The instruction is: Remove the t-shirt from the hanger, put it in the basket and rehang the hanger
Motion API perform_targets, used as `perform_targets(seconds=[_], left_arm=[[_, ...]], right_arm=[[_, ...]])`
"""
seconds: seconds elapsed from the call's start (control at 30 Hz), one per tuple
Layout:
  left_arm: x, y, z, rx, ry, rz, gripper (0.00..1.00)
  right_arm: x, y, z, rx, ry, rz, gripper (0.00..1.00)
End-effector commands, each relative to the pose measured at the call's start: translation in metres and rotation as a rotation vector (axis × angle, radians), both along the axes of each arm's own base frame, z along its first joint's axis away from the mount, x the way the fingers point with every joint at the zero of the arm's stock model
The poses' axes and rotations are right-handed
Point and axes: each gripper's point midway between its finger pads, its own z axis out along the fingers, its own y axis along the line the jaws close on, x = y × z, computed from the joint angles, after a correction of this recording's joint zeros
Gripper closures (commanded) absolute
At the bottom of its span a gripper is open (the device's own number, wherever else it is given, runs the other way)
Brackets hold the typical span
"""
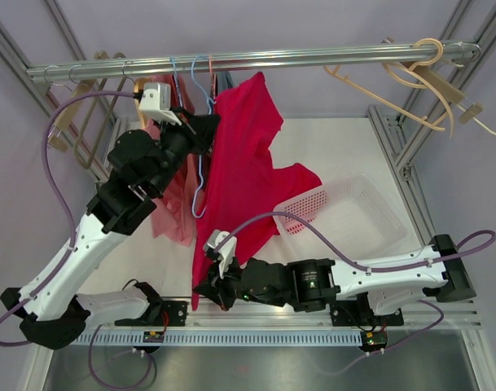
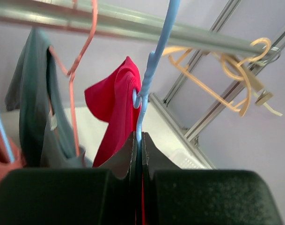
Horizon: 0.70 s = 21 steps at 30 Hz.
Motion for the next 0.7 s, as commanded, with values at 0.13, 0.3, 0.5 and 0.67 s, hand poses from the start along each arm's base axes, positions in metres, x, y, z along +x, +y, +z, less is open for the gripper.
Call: perform_targets(seconds=[0.13, 0.3, 0.5, 0.67], left_arm=[[-0.037, 0.030, 0.148, -0.283, -0.281, -0.020, 1.00], [-0.061, 0.028, 0.128, -0.184, -0.221, -0.113, 1.00], [-0.115, 0.058, 0.069, -0.126, -0.128, -0.196, 1.00], [-0.167, 0.091, 0.071, -0.178, -0.158, -0.249, 1.00]], right_arm=[[0.007, -0.006, -0.041, -0.142, 0.032, -0.116, 1.00], [0.046, -0.049, -0.005, -0.080, -0.045, -0.284, 1.00], [0.100, -0.105, 0.042, 0.000, -0.115, -0.407, 1.00], [0.140, -0.142, 0.094, 0.074, -0.227, -0.513, 1.00]])
